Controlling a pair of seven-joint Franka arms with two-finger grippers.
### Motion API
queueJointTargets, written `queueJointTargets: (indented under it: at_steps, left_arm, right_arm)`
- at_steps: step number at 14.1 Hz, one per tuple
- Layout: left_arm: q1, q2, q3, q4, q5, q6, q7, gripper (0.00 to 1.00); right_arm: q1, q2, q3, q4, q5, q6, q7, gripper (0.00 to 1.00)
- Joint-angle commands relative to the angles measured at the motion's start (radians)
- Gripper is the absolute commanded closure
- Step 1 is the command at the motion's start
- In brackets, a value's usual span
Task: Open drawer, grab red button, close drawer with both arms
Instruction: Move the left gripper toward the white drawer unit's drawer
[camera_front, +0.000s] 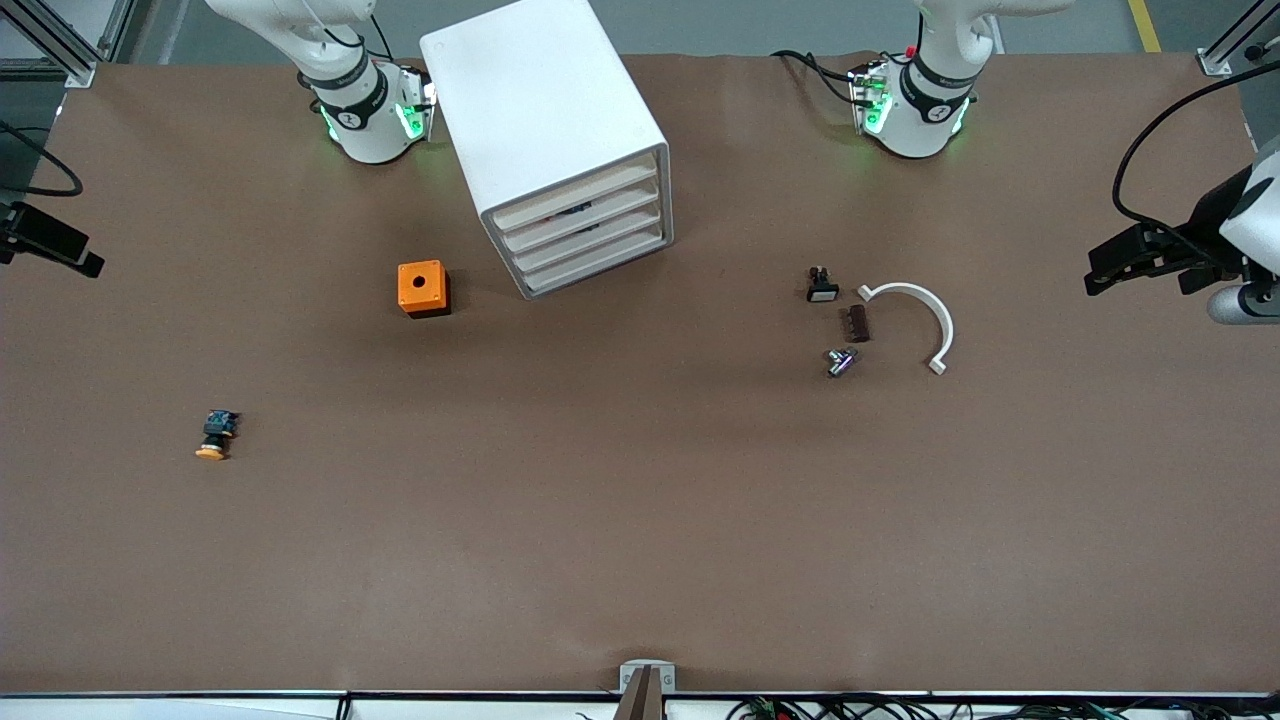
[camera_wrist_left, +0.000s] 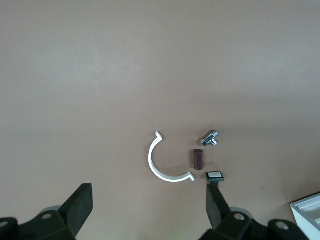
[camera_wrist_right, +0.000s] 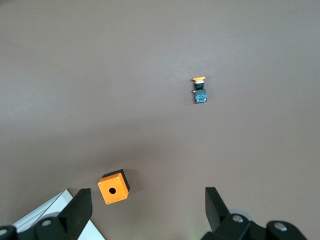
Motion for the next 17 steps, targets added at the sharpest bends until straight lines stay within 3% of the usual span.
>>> queueJointTargets:
  at_steps: [1,10,17]
  left_arm:
    - [0.001,-0.014,-0.004,-0.012,-0.003,-0.003,-0.003,0.0]
    - [-0.002,0.006,-0.01,-0.021,-0.022,-0.01,-0.064,0.0]
    - [-0.036,0.114,-0.029,-0.054,-0.175,-0.072,-0.067,0.0]
  right_arm:
    - [0.004,0.014,-0.002,0.029,0.003,-0.012,0.012,0.0]
    - [0.003,0.013,-0.002,0.029,0.003,-0.011,0.014,0.0]
    - [0.004,0.014,-0.002,0.029,0.001,-0.011,0.014,0.0]
